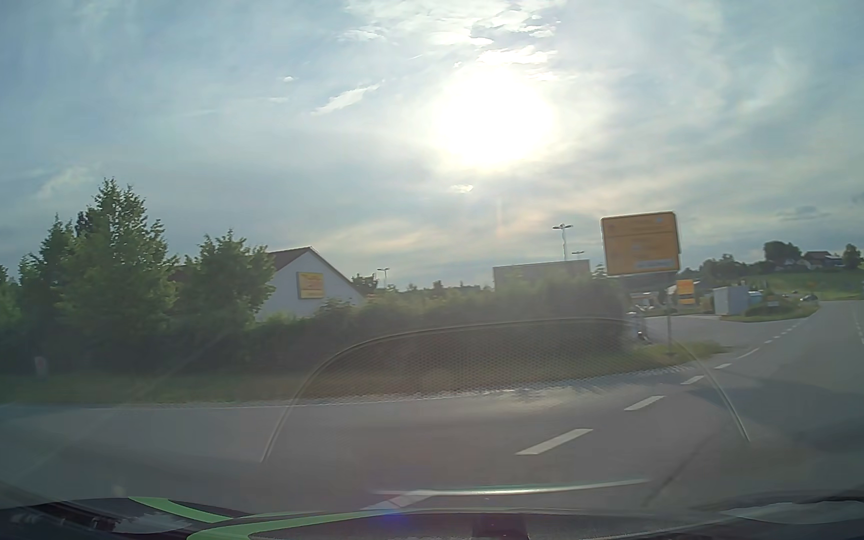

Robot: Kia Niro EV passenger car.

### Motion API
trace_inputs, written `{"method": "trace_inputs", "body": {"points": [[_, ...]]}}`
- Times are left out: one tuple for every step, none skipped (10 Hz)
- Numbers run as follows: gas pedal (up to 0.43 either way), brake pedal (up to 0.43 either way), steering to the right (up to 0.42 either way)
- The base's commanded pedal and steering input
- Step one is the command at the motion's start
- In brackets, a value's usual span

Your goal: Follow the waypoints while adhering to traffic rules and regulations

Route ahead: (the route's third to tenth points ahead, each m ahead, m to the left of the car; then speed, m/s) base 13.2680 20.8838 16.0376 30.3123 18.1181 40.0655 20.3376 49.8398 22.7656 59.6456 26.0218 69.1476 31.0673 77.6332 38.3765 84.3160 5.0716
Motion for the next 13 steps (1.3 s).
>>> {"method": "trace_inputs", "body": {"points": [[0.169,0.000,-0.515],[0.169,0.000,-0.501],[0.169,0.000,-0.482],[0.169,0.000,-0.459],[0.169,0.000,-0.440],[0.177,0.000,-0.421],[0.197,0.000,-0.406],[0.209,0.000,-0.395],[0.228,0.000,-0.383],[0.228,0.000,-0.368],[0.240,0.000,-0.358],[0.240,0.000,-0.344],[0.240,0.000,-0.332]]}}
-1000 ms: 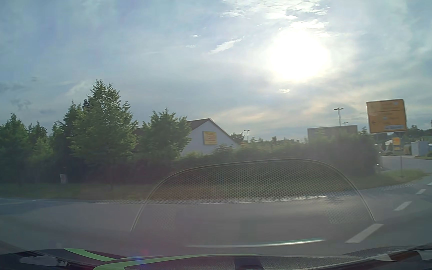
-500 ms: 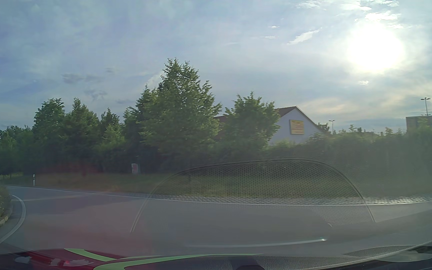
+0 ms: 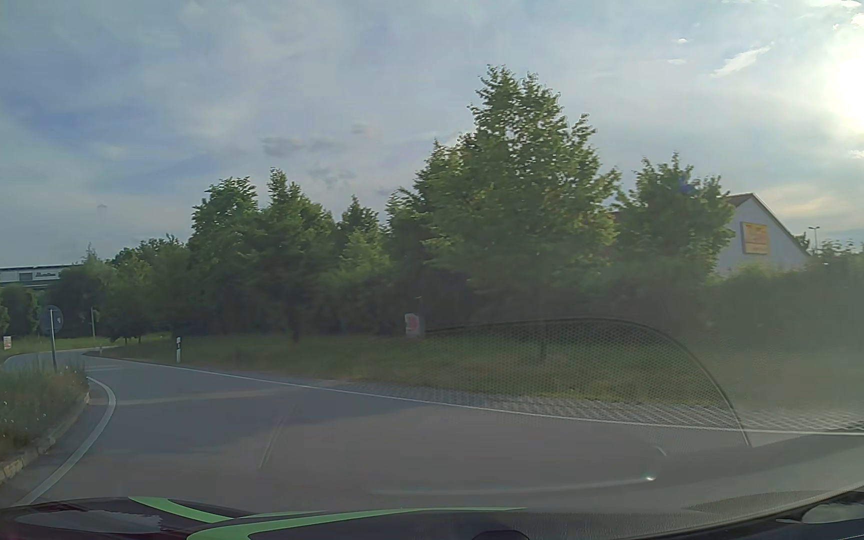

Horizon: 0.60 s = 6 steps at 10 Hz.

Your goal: Follow the waypoints while adhering to traffic rules and regulations

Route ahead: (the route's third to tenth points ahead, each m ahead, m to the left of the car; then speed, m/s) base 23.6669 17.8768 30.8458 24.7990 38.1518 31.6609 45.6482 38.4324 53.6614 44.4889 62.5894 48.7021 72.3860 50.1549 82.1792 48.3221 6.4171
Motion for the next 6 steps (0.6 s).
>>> {"method": "trace_inputs", "body": {"points": [[0.248,0.000,-0.320],[0.248,0.000,-0.302],[0.248,0.000,-0.279],[0.248,0.000,-0.264],[0.248,0.000,-0.252],[0.248,0.000,-0.241]]}}
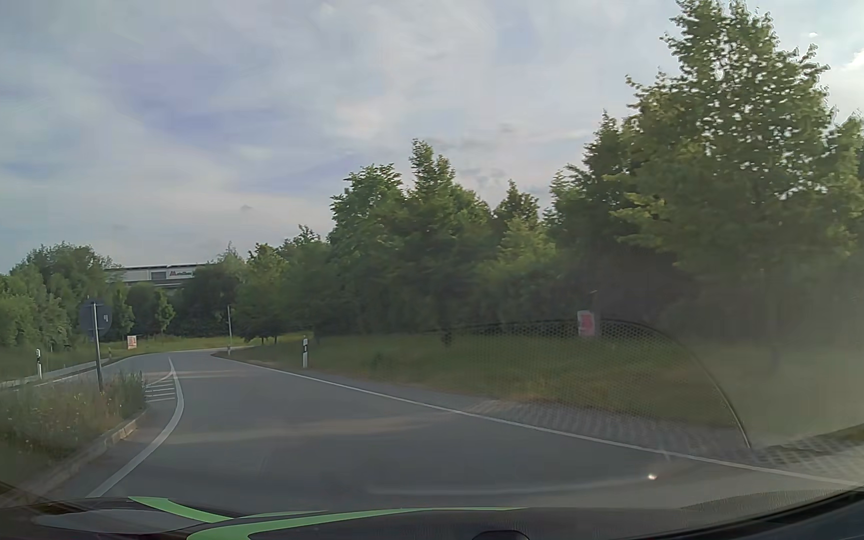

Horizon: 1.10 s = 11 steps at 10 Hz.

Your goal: Follow the waypoints while adhering to traffic rules and regulations

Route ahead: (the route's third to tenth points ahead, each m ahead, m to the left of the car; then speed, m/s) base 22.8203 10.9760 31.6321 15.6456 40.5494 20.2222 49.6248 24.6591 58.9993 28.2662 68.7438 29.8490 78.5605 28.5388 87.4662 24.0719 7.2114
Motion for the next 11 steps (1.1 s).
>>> {"method": "trace_inputs", "body": {"points": [[0.248,0.000,-0.230],[0.248,0.000,-0.225],[0.248,0.000,-0.223],[0.248,0.000,-0.221],[0.248,0.000,-0.211],[0.248,0.000,-0.190],[0.248,0.000,-0.170],[0.248,0.000,-0.152],[0.248,0.000,-0.139],[0.248,0.000,-0.132],[0.248,0.000,-0.130]]}}
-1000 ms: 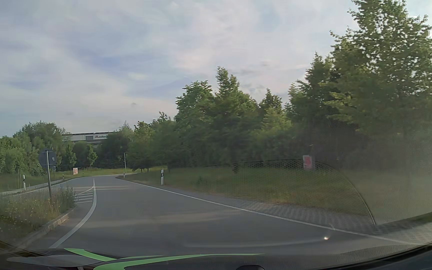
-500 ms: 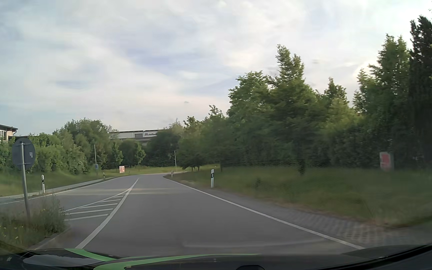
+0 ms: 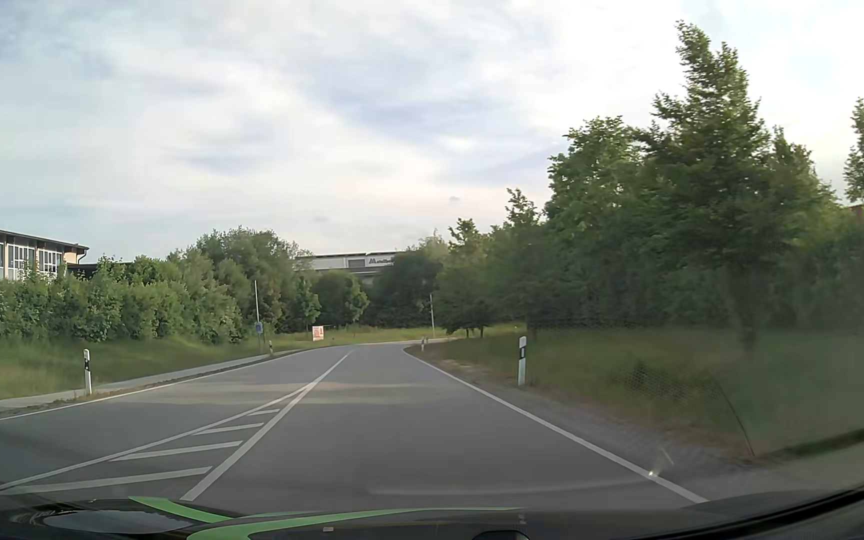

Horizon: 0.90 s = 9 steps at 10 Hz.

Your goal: Follow the waypoints while adhering to traffic rules and regulations

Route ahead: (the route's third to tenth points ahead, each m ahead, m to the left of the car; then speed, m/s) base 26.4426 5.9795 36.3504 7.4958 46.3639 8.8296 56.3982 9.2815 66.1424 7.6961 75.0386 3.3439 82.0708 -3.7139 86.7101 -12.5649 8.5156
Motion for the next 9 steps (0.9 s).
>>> {"method": "trace_inputs", "body": {"points": [[0.248,0.000,-0.130],[0.248,0.000,-0.124],[0.248,0.000,-0.109],[0.248,0.000,-0.078],[0.248,0.000,-0.053],[0.248,0.000,-0.037],[0.248,0.000,-0.022],[0.248,0.000,-0.008],[0.248,0.000,-0.006]]}}
